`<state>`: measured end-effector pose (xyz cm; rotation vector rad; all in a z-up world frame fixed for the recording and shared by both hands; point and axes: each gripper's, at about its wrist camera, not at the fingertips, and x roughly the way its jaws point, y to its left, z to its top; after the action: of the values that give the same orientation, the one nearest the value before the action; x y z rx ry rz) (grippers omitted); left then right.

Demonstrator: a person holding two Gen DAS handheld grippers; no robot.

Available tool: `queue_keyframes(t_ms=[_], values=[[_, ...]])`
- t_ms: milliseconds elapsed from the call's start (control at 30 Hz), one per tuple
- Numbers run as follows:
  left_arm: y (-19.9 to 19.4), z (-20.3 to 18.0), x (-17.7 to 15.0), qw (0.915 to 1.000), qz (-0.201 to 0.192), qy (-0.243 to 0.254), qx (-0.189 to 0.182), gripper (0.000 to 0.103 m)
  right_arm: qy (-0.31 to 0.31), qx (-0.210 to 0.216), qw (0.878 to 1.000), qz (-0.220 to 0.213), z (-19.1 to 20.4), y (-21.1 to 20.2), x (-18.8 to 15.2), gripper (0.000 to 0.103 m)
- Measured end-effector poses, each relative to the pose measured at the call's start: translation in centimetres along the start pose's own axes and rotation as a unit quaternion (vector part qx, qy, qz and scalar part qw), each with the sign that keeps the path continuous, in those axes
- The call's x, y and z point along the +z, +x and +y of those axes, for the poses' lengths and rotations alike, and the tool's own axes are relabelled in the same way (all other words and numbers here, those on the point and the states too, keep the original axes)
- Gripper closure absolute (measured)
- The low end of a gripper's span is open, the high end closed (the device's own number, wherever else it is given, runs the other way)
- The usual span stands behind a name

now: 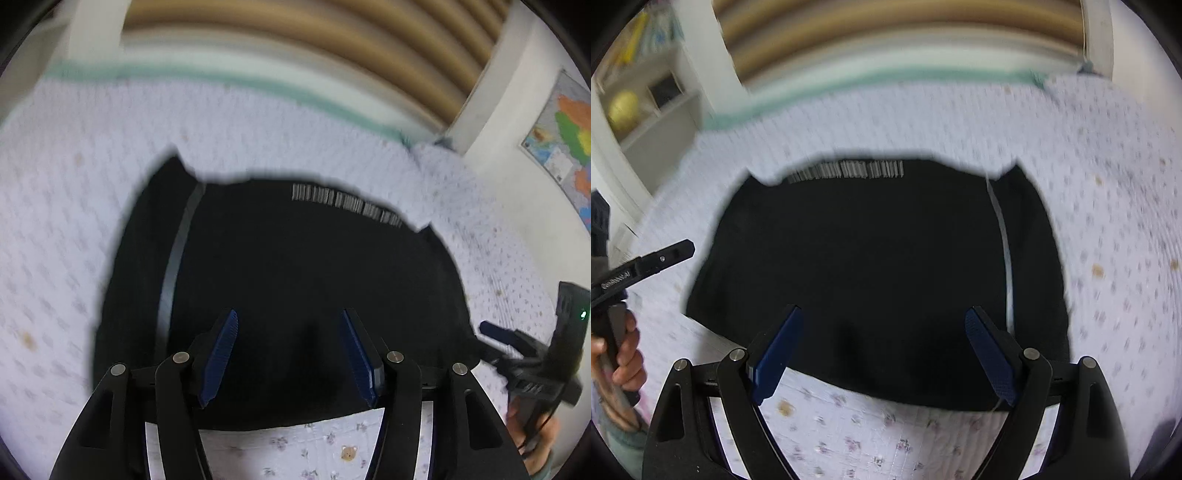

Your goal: Fold large clothes

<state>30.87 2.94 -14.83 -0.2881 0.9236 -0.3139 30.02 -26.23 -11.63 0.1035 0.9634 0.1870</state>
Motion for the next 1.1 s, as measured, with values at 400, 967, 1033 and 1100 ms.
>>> queue_keyframes(t_ms=[400,967,1033,1100], values=[[4.1,1.1,-3.0,0.9994,0.02,0.008,0.026,0.044,-0.027,-0.04,0.997,0.056,0.7,7.0,-3.5,0.012],[11.6,2.4,7.9,0.9955,0.077,-0.04,0.038,0.033,0.047,-0.008,0.996,0.072,-3.0,12.3,9.2,0.033],[12.3,3.9,7.8,0.9947,0.074,-0.067,0.024,0.033,0.045,0.001,0.997,0.06,-3.5,13.2,8.3,0.031],[11.8,3.8,8.0,0.995,0.072,-0.064,0.025,0.033,0.035,-0.001,0.998,0.051,-3.3,12.6,8.1,0.029]])
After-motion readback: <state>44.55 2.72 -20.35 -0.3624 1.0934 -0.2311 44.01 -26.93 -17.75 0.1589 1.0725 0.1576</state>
